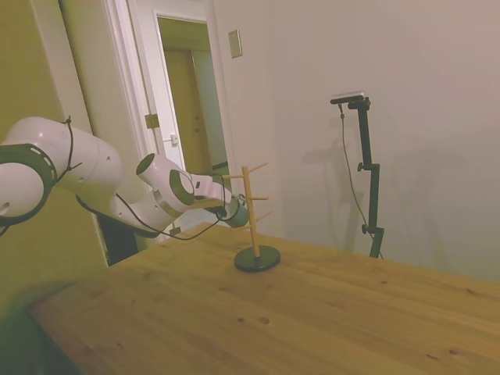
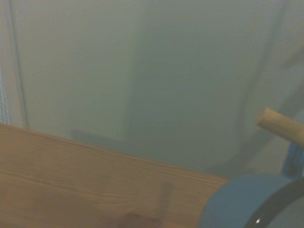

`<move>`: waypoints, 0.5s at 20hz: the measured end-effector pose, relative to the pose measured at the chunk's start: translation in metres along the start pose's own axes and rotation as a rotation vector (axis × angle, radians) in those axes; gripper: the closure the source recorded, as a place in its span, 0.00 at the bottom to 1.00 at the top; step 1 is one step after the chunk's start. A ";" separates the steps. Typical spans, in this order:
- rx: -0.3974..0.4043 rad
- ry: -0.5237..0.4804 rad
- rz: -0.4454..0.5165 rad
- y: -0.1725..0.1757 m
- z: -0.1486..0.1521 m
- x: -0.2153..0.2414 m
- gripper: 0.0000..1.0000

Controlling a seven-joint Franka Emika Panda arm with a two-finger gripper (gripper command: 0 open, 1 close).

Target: Unload the mug

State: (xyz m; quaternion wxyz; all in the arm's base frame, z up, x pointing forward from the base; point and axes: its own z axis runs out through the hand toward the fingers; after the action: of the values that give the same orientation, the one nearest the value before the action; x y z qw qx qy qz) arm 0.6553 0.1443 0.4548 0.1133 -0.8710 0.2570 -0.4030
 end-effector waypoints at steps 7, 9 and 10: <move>0.023 0.002 -0.007 -0.011 -0.010 -0.002 1.00; 0.035 0.007 -0.010 -0.017 -0.018 -0.002 1.00; 0.040 0.008 -0.011 -0.020 -0.020 -0.001 1.00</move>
State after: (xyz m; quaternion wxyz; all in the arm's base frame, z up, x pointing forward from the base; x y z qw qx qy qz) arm 0.6461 0.1620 0.4752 0.1273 -0.8684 0.2445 -0.4123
